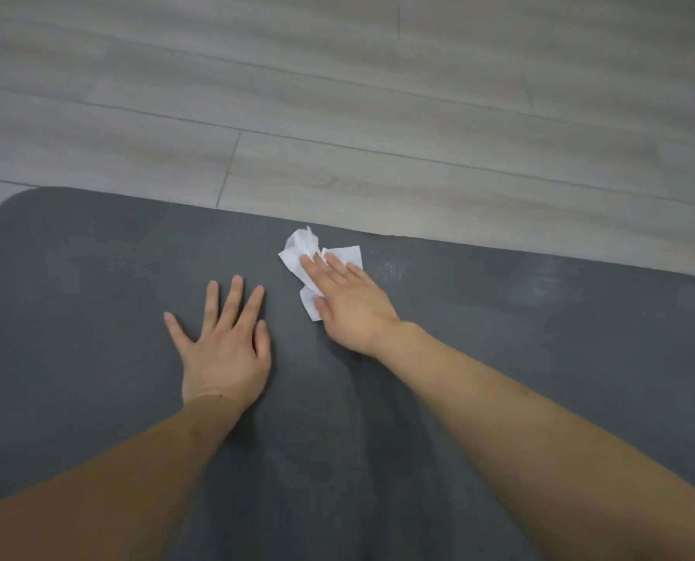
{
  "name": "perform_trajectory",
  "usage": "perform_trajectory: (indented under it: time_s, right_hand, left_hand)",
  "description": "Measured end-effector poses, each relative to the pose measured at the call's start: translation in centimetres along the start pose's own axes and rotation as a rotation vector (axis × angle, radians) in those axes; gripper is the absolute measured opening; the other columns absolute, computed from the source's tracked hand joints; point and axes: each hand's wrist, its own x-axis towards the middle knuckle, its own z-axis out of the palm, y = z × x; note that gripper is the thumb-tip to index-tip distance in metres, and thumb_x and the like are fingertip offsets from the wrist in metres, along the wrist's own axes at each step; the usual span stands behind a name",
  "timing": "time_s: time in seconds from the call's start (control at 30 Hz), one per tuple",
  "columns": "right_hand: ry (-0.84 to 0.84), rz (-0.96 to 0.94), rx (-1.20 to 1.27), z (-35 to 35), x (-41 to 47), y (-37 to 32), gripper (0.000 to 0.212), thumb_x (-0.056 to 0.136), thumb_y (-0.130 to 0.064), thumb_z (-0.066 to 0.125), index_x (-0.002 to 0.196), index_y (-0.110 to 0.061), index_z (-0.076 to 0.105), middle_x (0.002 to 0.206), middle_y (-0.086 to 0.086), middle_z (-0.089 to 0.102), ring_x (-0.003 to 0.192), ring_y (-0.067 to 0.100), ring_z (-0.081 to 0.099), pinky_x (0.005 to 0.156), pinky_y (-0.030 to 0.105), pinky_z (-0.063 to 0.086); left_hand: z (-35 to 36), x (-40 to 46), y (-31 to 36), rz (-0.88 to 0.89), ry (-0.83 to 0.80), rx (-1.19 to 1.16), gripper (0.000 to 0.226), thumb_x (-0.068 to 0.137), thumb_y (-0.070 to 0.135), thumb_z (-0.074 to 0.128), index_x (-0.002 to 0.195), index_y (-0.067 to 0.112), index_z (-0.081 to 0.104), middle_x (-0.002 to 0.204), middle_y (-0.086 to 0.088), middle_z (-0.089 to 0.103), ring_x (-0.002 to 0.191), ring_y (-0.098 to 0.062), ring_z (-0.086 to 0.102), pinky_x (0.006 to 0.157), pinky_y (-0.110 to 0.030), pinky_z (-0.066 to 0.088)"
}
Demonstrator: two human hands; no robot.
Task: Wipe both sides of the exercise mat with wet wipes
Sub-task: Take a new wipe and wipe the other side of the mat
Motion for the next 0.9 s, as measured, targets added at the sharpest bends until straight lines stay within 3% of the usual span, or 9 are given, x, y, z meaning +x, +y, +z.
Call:
perform_trajectory:
  time_s: [0.07,0.2,0.27,0.37,0.57,0.77,0.9]
  right_hand:
    - [0.012,-0.004,0.031,-0.6,-0.4,0.2,0.065,0.108,-0.029,0.036,0.166,-0.028,0.006,0.173,-0.004,0.013,0.159,0.012,0.006,0.127,0.034,0.01]
    - [0.17,0.042,-0.035,-0.5,-2.4,2.2,0.059,0.102,-0.021,0.051,0.159,-0.02,0.038,0.167,0.005,0.031,0.151,0.026,0.035,0.115,0.045,0.039]
    - [0.198,0.081,-0.045,-0.5,-3.3,3.3,0.058,0.096,-0.019,0.053,0.153,-0.017,0.046,0.167,0.011,0.03,0.146,0.032,0.04,0.11,0.047,0.043]
    - [0.2,0.105,-0.007,-1.3,-3.3,3.2,0.062,0.091,-0.018,0.053,0.152,-0.014,0.042,0.169,0.014,0.022,0.149,0.033,0.033,0.117,0.048,0.035]
    - [0.077,0.062,-0.05,0.0,-2.0,1.6,0.06,0.11,-0.037,0.027,0.166,-0.03,0.005,0.174,-0.005,-0.007,0.16,0.022,-0.002,0.129,0.042,0.009]
    - [-0.007,-0.021,-0.079,0.4,-3.3,1.6,0.056,0.112,-0.037,0.019,0.165,-0.035,0.002,0.171,-0.017,-0.013,0.158,0.013,-0.013,0.129,0.036,-0.004]
    - [-0.011,-0.007,-0.11,-1.4,1.8,3.1,0.057,0.112,-0.036,0.021,0.165,-0.035,0.003,0.172,-0.013,-0.008,0.159,0.014,-0.007,0.129,0.041,0.001]
  left_hand:
    - [0.0,-0.3,0.1,-0.001,0.012,-0.007,0.055,0.104,0.042,0.019,0.159,0.041,0.018,0.17,0.014,0.007,0.157,-0.014,-0.007,0.116,-0.074,-0.003]
    - [0.1,-0.2,-0.4,0.005,0.021,0.001,0.056,0.103,0.042,0.02,0.159,0.041,0.02,0.17,0.013,0.009,0.157,-0.015,-0.006,0.115,-0.075,-0.002]
    - [0.1,-0.2,-0.2,0.006,0.019,0.0,0.056,0.103,0.042,0.019,0.159,0.04,0.019,0.17,0.013,0.008,0.157,-0.016,-0.006,0.114,-0.075,-0.001]
    - [0.3,-0.2,-0.3,0.012,0.026,0.0,0.057,0.102,0.043,0.018,0.159,0.041,0.018,0.17,0.012,0.008,0.157,-0.017,-0.007,0.114,-0.076,-0.001]
    - [0.4,-0.2,-0.6,0.015,0.043,0.0,0.057,0.102,0.042,0.021,0.159,0.039,0.023,0.17,0.011,0.011,0.157,-0.018,-0.003,0.114,-0.076,0.001]
    - [0.5,-0.3,-0.5,0.019,0.051,0.005,0.057,0.101,0.042,0.022,0.158,0.038,0.024,0.17,0.01,0.012,0.158,-0.019,-0.002,0.114,-0.076,0.001]
    - [0.6,-0.2,-0.5,0.023,0.045,0.016,0.058,0.101,0.043,0.02,0.159,0.039,0.02,0.17,0.011,0.009,0.157,-0.019,-0.005,0.114,-0.076,0.0]
